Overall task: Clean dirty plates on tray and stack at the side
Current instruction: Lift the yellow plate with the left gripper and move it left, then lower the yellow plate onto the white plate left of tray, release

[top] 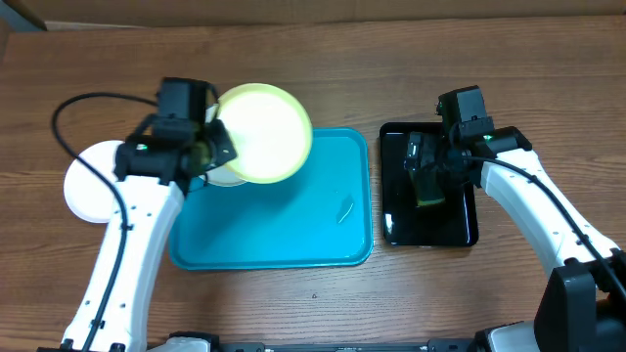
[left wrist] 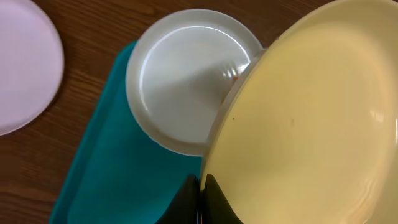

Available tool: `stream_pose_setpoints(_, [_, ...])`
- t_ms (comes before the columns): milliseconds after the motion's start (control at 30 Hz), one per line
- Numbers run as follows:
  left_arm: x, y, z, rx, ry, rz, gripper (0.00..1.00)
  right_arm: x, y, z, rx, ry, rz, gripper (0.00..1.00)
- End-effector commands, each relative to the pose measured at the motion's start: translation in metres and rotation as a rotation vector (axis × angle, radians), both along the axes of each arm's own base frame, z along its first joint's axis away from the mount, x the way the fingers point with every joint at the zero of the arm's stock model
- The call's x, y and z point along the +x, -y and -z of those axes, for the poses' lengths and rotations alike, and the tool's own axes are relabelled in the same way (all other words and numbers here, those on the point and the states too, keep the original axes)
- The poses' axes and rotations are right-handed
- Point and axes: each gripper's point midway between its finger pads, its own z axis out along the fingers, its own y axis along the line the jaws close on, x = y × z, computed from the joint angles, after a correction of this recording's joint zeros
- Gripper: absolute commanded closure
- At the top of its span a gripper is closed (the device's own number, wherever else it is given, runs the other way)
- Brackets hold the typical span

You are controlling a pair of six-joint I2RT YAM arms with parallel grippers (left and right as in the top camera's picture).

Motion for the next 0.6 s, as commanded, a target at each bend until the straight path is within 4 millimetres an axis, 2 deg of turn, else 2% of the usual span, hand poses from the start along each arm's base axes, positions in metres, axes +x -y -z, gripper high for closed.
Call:
stream_pose_setpoints(0, [0.003, -0.026, -0.017, 0.017, 0.046, -0.054, 0.96, 0.004, 0.001, -0.006, -0.002, 0.021, 0.005, 0.00])
stream_pose_setpoints(200, [0.000, -0.058, -0.017, 0.028, 0.044, -0.130, 0.96, 0.004, 0.001, -0.006, -0.002, 0.021, 0.005, 0.00])
stream_pose_setpoints(567, [-0.007, -0.095, -0.017, 0.082, 0.030, -0.181, 0.96, 0.004, 0.001, -0.006, -0.002, 0.021, 0.004, 0.00])
